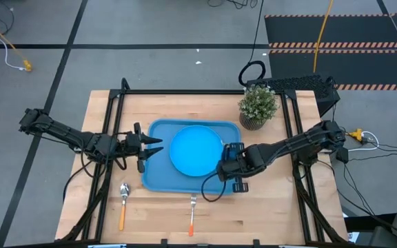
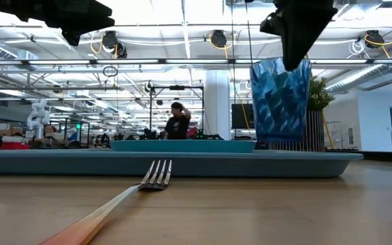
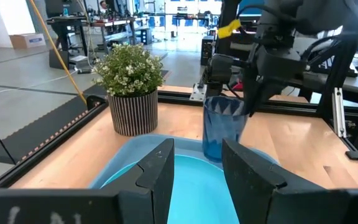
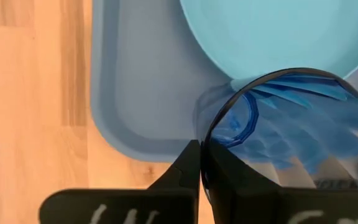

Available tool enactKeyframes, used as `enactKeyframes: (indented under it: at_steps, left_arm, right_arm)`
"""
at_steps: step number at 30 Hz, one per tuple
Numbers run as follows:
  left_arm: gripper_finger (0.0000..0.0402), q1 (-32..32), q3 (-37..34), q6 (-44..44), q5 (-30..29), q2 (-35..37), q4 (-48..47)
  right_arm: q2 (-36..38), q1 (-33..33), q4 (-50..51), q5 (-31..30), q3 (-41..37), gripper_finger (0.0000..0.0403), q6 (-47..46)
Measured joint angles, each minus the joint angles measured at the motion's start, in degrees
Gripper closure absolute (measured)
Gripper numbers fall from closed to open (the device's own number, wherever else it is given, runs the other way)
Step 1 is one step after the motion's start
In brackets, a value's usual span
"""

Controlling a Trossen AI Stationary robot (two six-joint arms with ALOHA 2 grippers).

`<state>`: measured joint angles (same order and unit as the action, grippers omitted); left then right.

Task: Pick and place plate/cup/fork/spoon on tray
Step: Move the blue cup on the blue tray to the top right of the blue plate

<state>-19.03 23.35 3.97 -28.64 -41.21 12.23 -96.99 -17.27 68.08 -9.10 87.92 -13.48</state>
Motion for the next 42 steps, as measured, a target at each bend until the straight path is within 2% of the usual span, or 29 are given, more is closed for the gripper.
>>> enactKeyframes:
  at_steps: [15, 42]
  left_arm:
    - [0.0266, 0.0, 0.0, 0.0, 0.0, 0.0, 0.0]
    - [0.0266, 0.0, 0.0, -0.3, 0.0, 0.0, 0.0]
  right_arm:
    - [0.0, 2.9, 4.8, -3.1, 8.0, 0.0403, 3.7]
    - [0.0, 11.7, 4.8, -2.9, 8.1, 0.0403, 11.3]
